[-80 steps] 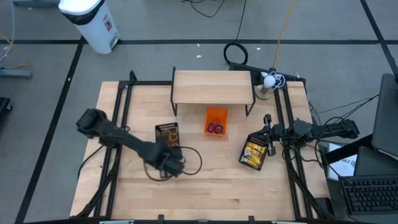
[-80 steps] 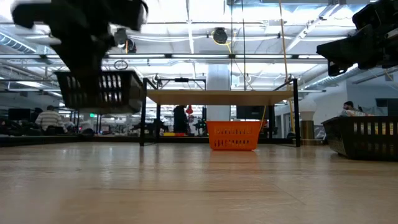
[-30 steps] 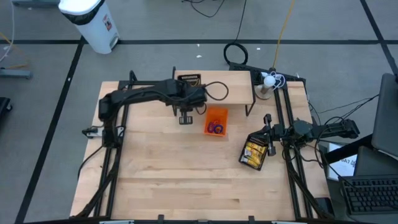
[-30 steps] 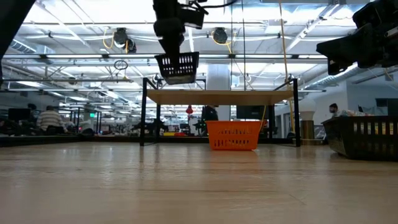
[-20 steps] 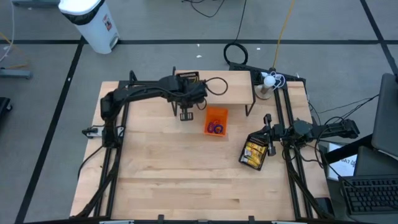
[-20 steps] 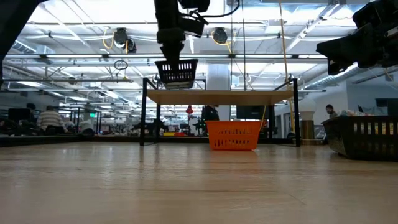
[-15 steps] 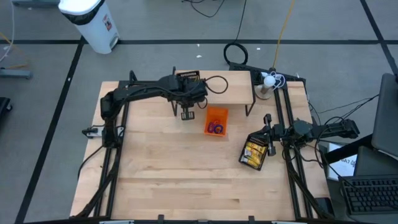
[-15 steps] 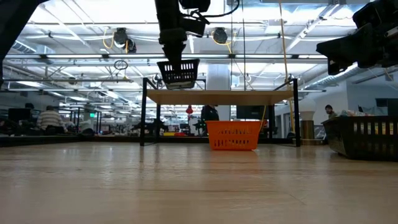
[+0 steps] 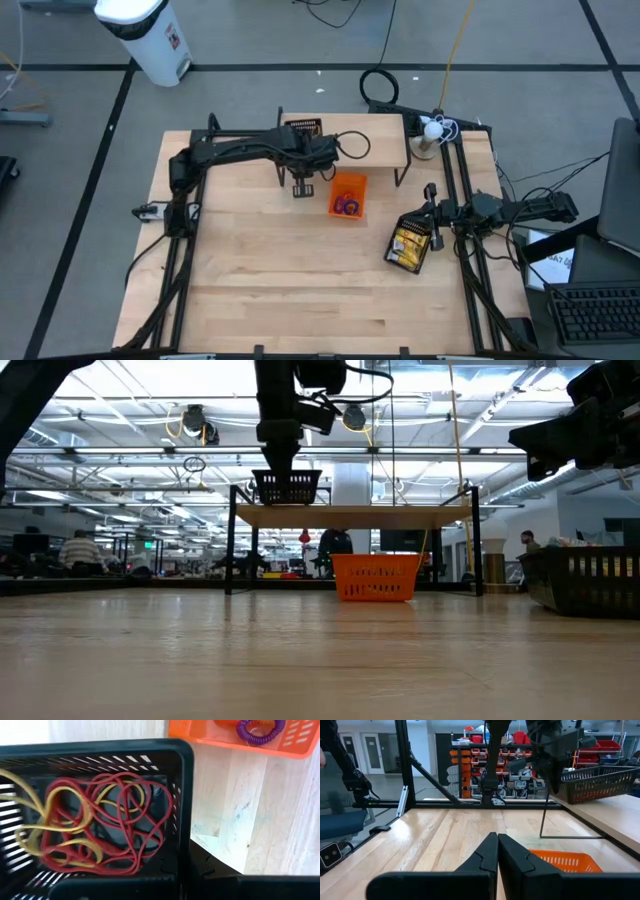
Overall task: Pick & Place Office Desk Supplies
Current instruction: Put the left black bin on the shelf, then put the orange bin on the shelf
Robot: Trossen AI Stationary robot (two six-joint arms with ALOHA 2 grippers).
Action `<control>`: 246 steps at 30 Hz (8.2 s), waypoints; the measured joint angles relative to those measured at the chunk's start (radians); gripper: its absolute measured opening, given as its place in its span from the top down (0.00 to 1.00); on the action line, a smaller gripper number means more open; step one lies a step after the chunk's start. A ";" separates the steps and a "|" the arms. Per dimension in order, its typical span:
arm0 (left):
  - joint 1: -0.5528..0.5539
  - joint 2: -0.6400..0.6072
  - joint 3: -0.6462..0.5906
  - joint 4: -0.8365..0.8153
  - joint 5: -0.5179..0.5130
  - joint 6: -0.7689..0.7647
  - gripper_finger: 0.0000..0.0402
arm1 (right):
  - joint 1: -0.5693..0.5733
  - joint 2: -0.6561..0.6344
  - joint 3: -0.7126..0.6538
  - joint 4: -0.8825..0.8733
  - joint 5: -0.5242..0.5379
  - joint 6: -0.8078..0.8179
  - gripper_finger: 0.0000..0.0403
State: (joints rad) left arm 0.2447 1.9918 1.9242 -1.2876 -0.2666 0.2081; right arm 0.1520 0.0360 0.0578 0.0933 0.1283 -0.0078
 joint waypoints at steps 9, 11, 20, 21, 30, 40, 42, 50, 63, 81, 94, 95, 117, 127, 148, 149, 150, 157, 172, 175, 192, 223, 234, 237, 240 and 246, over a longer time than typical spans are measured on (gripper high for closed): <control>0.015 -0.013 -0.001 0.008 0.004 -0.004 1.00 | 0.000 0.000 0.000 0.000 0.000 -0.002 1.00; 0.015 -0.013 -0.002 0.008 -0.005 0.001 1.00 | 0.000 0.000 0.000 0.001 0.000 -0.001 1.00; 0.014 -0.013 -0.003 0.007 -0.023 0.028 0.99 | 0.000 0.000 0.000 0.001 0.000 0.003 1.00; 0.014 -0.013 -0.003 0.007 -0.028 0.037 0.98 | 0.000 0.000 0.000 0.001 0.000 0.002 1.00; 0.015 -0.013 -0.003 0.003 -0.042 0.079 0.99 | 0.000 0.000 0.000 0.001 0.000 0.000 1.00; 0.014 -0.012 -0.003 -0.019 -0.048 0.124 0.99 | 0.000 0.000 0.000 0.000 -0.002 0.000 1.00; 0.014 -0.012 -0.003 -0.035 -0.050 0.145 0.97 | 0.000 0.000 0.000 0.000 -0.002 0.000 1.00; 0.011 -0.012 -0.004 -0.046 -0.095 0.138 0.99 | 0.000 0.000 0.000 0.000 -0.002 -0.002 1.00; 0.006 -0.008 -0.006 -0.047 -0.198 0.141 0.73 | 0.000 0.000 0.000 0.000 -0.003 -0.003 1.00; -0.047 -0.010 -0.006 -0.051 -0.213 0.128 0.40 | 0.000 0.000 0.000 0.000 -0.003 0.000 1.00; -0.057 -0.011 -0.004 -0.024 -0.209 0.116 0.39 | 0.000 0.000 0.000 0.000 -0.003 0.000 1.00; -0.059 -0.011 -0.004 -0.014 -0.205 0.119 0.39 | 0.000 0.000 0.000 0.000 -0.003 -0.001 1.00; -0.169 -0.009 0.273 -0.197 -0.157 -0.072 0.56 | 0.000 0.000 0.000 0.000 -0.003 0.003 1.00; -0.167 0.000 0.154 -0.082 -0.126 -0.002 0.98 | 0.000 0.000 0.000 0.002 -0.001 0.019 1.00; -0.078 0.000 0.140 0.020 -0.042 0.046 0.99 | 0.000 0.000 0.000 0.000 -0.002 0.004 1.00; -0.086 0.000 0.143 0.019 -0.043 0.055 0.99 | 0.000 0.000 0.000 0.000 -0.002 0.004 1.00; -0.097 -0.005 0.146 0.017 -0.044 0.065 0.99 | 0.000 0.000 0.000 0.000 -0.002 0.004 1.00; -0.242 -0.181 0.143 -0.017 -0.054 0.064 1.00 | 0.000 0.000 0.000 -0.007 -0.003 0.004 1.00; -0.447 -1.012 -0.831 0.866 0.058 -0.117 1.00 | 0.000 0.000 0.000 0.023 -0.001 0.011 1.00; -0.430 -1.188 -1.165 1.218 0.076 -0.072 1.00 | 0.000 0.000 0.000 0.023 0.000 0.014 1.00; -0.276 -1.940 -1.736 1.233 0.169 -0.319 1.00 | 0.000 0.010 0.000 0.061 0.013 -0.012 1.00; -0.279 -1.933 -1.907 1.318 0.164 -0.414 0.99 | -0.029 1.529 1.193 -0.775 0.208 0.125 0.72; -0.279 -1.933 -1.907 1.315 0.180 -0.400 0.96 | -0.145 1.661 1.310 -0.813 0.001 0.051 0.49; -0.279 -1.933 -1.907 1.315 0.180 -0.394 0.98 | -0.166 1.670 1.307 -0.815 -0.010 0.047 0.50; -0.279 -1.933 -1.907 1.315 0.180 -0.395 0.99 | -0.172 1.705 1.311 -0.764 -0.074 0.041 0.51; -0.279 -1.933 -1.908 1.314 0.187 -0.405 0.96 | -0.185 1.784 1.307 -0.718 -0.039 0.078 0.51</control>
State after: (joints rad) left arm -0.0346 0.0586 0.0166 0.0269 -0.0793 -0.1968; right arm -0.0331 1.8205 1.3651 -0.6247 0.0898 0.0706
